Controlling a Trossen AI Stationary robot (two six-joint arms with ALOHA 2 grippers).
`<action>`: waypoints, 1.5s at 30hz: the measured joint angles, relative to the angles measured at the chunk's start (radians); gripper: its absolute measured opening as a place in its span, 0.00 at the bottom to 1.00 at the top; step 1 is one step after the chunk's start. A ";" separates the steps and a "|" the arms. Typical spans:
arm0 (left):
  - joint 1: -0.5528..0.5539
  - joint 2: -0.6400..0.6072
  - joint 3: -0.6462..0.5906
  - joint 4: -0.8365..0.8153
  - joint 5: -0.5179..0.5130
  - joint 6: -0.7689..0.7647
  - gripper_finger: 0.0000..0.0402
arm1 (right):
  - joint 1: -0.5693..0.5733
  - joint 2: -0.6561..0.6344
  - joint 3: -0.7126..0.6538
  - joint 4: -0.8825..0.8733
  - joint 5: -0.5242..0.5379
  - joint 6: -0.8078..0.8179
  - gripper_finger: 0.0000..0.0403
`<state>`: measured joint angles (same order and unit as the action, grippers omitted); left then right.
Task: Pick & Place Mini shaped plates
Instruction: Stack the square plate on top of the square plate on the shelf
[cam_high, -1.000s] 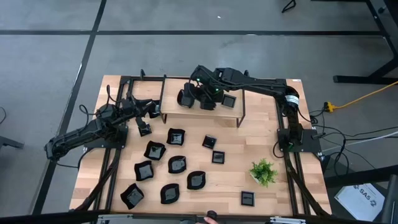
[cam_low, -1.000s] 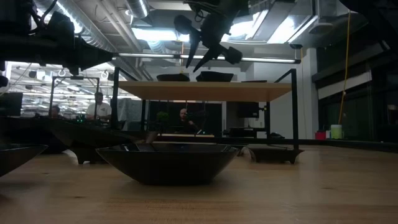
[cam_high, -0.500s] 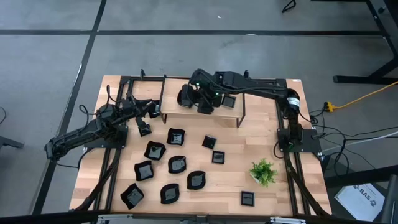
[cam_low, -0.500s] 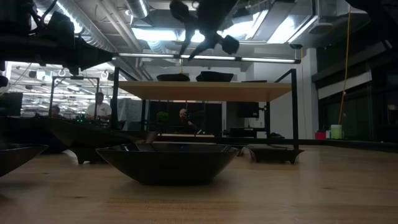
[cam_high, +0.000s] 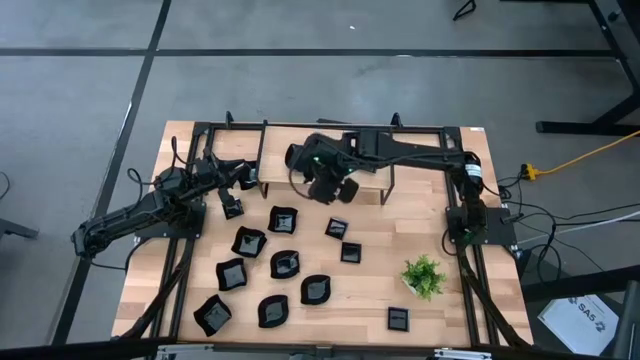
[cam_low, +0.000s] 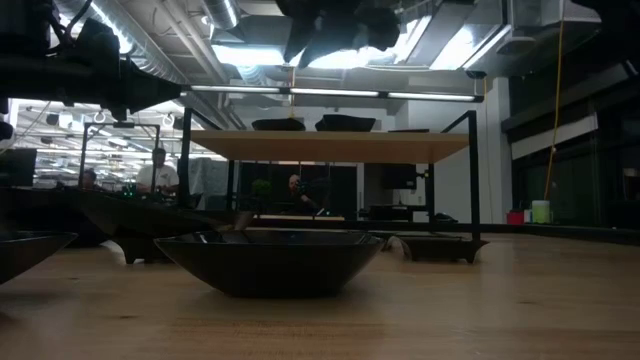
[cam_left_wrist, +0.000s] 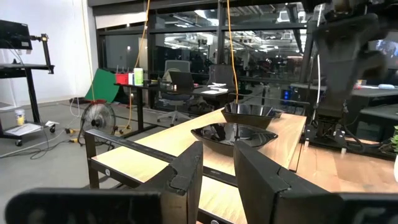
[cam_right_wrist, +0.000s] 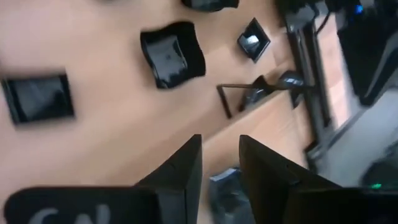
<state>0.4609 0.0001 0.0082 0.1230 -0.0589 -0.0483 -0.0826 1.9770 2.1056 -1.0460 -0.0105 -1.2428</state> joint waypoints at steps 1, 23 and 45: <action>0.000 0.000 0.000 0.000 0.000 0.000 0.21 | 0.008 0.000 0.000 -0.001 0.000 0.069 0.26; 0.000 0.000 0.000 0.000 0.000 0.000 0.21 | 0.215 0.000 0.000 -0.029 -0.125 1.165 0.26; 0.000 0.000 0.000 0.000 0.000 0.000 0.21 | 0.406 0.013 -0.152 0.017 -0.150 1.488 0.26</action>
<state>0.4607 -0.0002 0.0082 0.1230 -0.0587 -0.0484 0.3229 1.9903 1.9538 -1.0295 -0.1608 0.2454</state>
